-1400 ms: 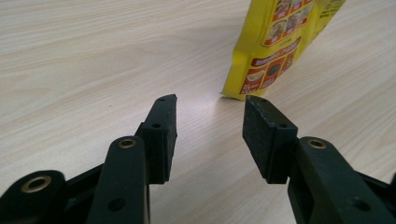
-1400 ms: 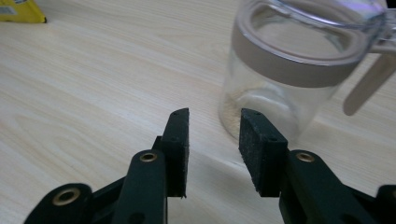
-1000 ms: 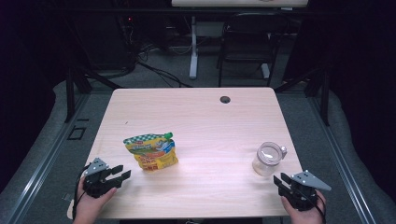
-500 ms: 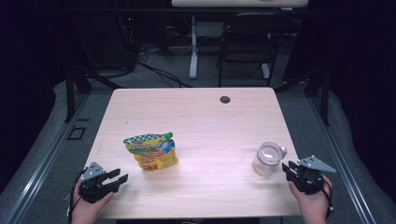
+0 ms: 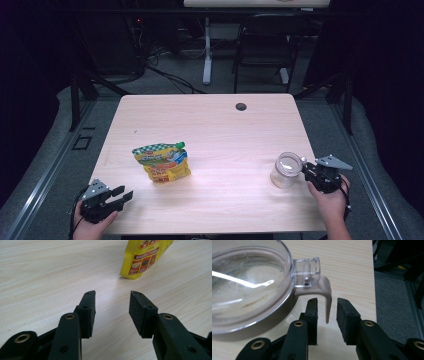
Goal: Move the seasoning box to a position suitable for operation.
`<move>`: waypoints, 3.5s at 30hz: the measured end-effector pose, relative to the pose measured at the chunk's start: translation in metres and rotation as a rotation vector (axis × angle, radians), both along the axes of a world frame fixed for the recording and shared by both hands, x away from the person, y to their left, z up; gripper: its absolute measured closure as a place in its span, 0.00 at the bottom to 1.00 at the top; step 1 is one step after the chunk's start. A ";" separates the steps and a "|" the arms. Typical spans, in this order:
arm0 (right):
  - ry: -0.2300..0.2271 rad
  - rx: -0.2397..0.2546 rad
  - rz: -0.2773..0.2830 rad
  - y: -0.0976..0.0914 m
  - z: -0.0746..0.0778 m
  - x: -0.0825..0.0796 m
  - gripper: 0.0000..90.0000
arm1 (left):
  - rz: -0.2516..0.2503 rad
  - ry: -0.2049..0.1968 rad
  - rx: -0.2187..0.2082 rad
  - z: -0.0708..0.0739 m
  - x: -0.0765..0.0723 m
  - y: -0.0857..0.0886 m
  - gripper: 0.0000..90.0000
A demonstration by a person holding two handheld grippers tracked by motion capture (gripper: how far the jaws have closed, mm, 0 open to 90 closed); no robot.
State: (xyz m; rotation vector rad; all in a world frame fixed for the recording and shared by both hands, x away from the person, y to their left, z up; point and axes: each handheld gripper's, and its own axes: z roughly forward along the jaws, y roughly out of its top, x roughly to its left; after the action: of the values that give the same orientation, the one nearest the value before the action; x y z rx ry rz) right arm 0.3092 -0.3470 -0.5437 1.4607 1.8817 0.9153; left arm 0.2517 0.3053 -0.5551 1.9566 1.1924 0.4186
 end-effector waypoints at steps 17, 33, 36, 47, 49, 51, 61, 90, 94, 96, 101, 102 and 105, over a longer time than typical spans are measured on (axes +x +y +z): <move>0.032 0.009 0.034 -0.001 -0.005 0.018 0.94 | 0.039 0.001 -0.019 -0.001 -0.006 0.009 0.64; 0.025 -0.023 -0.020 0.009 -0.001 0.016 0.96 | 0.031 0.000 -0.019 -0.001 -0.004 0.007 0.64; 0.030 -0.031 -0.022 0.013 0.002 0.015 0.96 | 0.021 -0.003 -0.015 0.000 -0.002 0.003 0.64; -0.008 -0.018 0.021 0.055 0.019 0.003 0.96 | -0.037 -0.010 -0.023 0.002 0.011 -0.012 0.63; -0.015 -0.009 0.035 0.066 0.021 0.000 0.96 | -0.061 -0.010 -0.017 0.003 0.014 -0.017 0.63; -0.020 0.008 0.052 0.078 0.022 -0.001 0.96 | -0.068 -0.016 -0.013 0.003 0.015 -0.020 0.63; -0.023 0.011 0.133 0.128 0.019 -0.004 0.96 | -0.089 -0.024 -0.021 0.004 0.017 -0.023 0.63; 0.029 -0.003 0.189 0.167 -0.004 -0.005 0.95 | -0.058 -0.022 -0.022 0.003 0.010 -0.013 0.63; 0.034 -0.020 0.213 0.163 -0.004 -0.009 0.94 | -0.064 -0.021 -0.020 0.003 0.011 -0.014 0.63; 0.034 -0.030 0.223 0.163 -0.004 -0.012 0.94 | -0.066 -0.019 -0.017 0.004 0.012 -0.015 0.63; 0.047 -0.026 0.232 0.160 -0.003 -0.015 0.93 | -0.069 -0.020 -0.023 0.003 0.013 -0.017 0.63; 0.051 -0.031 0.234 0.159 -0.003 -0.017 0.93 | -0.075 -0.012 -0.015 0.004 0.014 -0.016 0.63; 0.056 -0.043 0.239 0.158 -0.002 -0.023 0.92 | -0.074 -0.020 -0.020 0.003 0.015 -0.018 0.63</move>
State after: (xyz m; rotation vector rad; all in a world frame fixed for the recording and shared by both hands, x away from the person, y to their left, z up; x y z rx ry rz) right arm 0.2863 -0.1888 -0.5457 1.2667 2.1381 0.9443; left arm 0.2669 0.2872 -0.5519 1.9683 1.1044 0.3852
